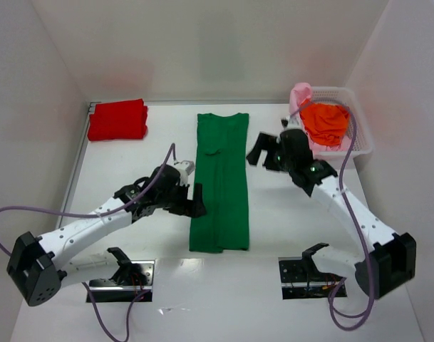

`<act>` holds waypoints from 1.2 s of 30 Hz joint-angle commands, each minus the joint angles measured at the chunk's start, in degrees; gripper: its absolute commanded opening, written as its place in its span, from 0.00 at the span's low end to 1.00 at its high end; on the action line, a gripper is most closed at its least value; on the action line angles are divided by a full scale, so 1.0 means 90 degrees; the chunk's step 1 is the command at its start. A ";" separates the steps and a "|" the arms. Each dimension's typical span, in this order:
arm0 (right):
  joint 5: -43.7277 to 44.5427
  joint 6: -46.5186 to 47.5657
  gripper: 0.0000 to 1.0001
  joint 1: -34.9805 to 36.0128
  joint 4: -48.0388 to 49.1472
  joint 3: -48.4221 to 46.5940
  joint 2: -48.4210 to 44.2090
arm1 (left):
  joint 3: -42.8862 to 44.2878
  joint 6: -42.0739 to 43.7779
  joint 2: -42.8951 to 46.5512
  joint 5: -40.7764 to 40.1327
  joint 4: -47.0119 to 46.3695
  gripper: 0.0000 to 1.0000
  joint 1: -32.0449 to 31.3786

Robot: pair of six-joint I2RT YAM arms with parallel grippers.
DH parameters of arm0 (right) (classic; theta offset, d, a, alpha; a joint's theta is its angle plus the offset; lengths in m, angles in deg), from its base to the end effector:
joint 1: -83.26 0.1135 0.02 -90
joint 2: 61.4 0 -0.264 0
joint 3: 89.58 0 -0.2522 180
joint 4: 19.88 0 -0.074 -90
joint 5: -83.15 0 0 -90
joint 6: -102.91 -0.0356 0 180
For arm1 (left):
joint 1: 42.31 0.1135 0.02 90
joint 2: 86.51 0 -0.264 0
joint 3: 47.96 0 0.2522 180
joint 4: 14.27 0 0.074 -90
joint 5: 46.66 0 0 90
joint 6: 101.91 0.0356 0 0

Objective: Fold and stack the t-shirts
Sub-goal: Rotate the tshirt 90 degrees, then grab the bottom of the folded rectangular tshirt with both arms

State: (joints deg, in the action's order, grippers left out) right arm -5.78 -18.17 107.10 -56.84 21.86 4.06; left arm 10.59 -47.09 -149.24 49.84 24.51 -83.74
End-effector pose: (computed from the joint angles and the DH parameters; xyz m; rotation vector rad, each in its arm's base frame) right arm 0.2319 0.1017 0.3062 0.1505 2.2051 0.5252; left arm 0.1702 -0.1556 0.2552 0.1943 2.4471 -0.7714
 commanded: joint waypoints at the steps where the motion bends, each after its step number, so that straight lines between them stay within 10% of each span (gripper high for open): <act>1: -0.0441 -0.0936 1.00 -0.0012 -0.0439 0.1185 -0.1457 | -0.0601 -0.1180 0.0814 0.0333 -0.0426 0.99 0.0004; 12: -0.1304 -0.2916 0.94 0.0584 -0.0226 0.3132 -0.2605 | -0.1338 -0.1930 0.2145 0.0271 -0.0243 0.99 0.0004; 36: -0.0535 -0.3539 0.81 0.2839 -0.0039 0.3364 -0.0808 | -0.1217 -0.1384 -0.0383 0.0635 -0.0427 0.99 -0.0123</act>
State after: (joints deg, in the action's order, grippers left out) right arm -15.71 -47.73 130.85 -55.29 54.63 -3.87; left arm -1.69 -61.28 -150.68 54.11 21.72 -84.62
